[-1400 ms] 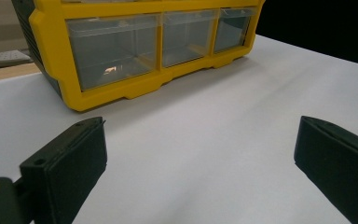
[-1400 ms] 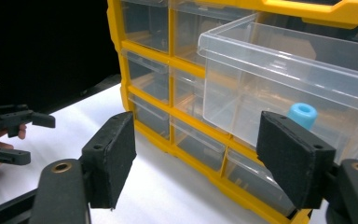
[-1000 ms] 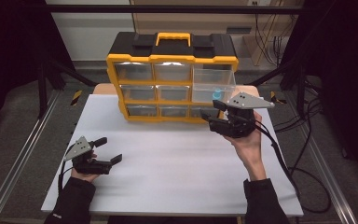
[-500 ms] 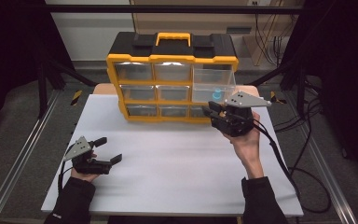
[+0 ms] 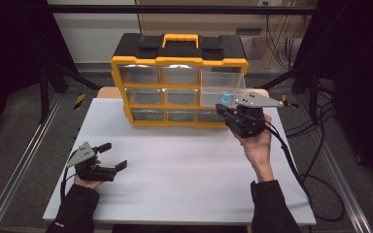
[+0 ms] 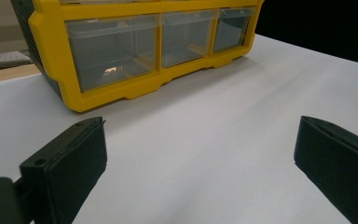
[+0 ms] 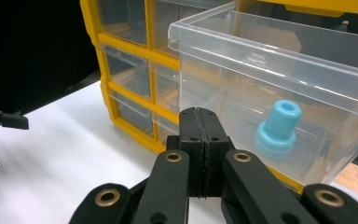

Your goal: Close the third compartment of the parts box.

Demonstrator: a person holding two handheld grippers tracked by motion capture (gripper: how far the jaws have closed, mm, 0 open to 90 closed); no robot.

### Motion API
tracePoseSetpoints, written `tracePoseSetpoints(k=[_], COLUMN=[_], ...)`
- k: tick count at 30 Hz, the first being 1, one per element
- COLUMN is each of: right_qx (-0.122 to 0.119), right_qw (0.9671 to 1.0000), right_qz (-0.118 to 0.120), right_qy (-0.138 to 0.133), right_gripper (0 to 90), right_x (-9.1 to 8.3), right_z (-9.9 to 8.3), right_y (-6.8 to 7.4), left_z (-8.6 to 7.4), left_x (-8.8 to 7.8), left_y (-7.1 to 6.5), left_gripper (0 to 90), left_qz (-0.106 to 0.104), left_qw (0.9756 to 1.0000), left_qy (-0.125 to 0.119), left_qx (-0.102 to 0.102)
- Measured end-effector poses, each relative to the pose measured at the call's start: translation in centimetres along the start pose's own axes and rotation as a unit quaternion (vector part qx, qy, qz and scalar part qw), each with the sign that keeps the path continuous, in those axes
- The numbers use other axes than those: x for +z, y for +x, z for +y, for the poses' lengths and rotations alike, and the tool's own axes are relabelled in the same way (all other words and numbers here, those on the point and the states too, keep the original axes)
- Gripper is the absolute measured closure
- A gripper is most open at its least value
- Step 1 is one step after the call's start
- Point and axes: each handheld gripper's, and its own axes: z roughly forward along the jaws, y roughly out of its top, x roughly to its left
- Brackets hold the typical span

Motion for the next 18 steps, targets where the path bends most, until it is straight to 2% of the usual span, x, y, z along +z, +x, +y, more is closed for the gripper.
tracePoseSetpoints(k=[11,18], right_qx=[-0.003,-0.003], right_qw=[0.9999,0.9995], right_qz=[-0.011,-0.028], right_qy=[0.007,0.01], right_gripper=[90.0,90.0], right_x=[0.6,1.2], right_z=[0.1,0.3], right_y=[-0.3,-0.7], left_z=[0.0,0.0], left_x=[0.0,0.0], left_y=[0.0,0.0], left_gripper=[2.2,2.2], left_qz=[0.0,0.0], left_qw=[1.0,1.0], left_qy=[0.0,0.0], left_qx=[0.001,0.0])
